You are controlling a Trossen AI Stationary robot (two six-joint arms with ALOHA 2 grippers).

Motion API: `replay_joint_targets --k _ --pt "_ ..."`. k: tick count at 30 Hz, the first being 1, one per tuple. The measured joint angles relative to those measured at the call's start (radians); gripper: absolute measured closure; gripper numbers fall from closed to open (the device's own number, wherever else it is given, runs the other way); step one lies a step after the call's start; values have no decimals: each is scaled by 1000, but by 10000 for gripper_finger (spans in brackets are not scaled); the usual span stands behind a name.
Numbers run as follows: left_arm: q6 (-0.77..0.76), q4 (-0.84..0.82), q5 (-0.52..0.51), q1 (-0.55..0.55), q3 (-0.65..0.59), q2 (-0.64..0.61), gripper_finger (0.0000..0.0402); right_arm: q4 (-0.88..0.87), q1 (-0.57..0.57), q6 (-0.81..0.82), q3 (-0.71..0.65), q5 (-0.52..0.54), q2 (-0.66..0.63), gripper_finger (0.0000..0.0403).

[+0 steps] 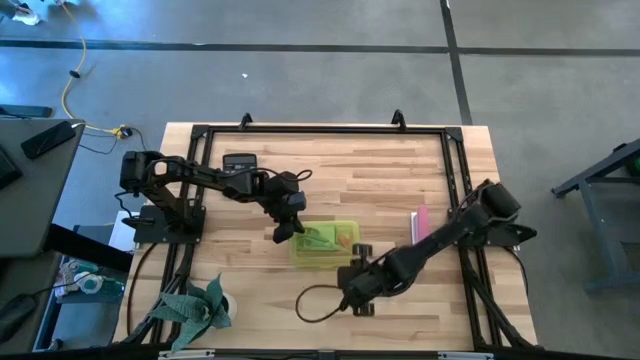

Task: Pack school essentials
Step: Close the yellow supply box

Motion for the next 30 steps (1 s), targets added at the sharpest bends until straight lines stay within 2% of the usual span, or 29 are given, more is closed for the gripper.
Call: replay_joint_targets --k 4,8,14,26,30 --pt "3 0 -12 0 0 -15 401 -11 -24 -37 0 157 -61 240" --pt "10 0 -52 -3 0 -44 401 -19 -70 -52 0 214 -91 240" --pt "45 -40 -126 -24 0 -100 401 -62 -153 -40 0 214 -91 240" --pt "76 -45 -145 -127 0 -123 401 -78 -214 -18 -1 154 -46 240" --pt "97 -45 -232 -187 0 -123 401 -80 -214 -23 -1 143 -11 240"
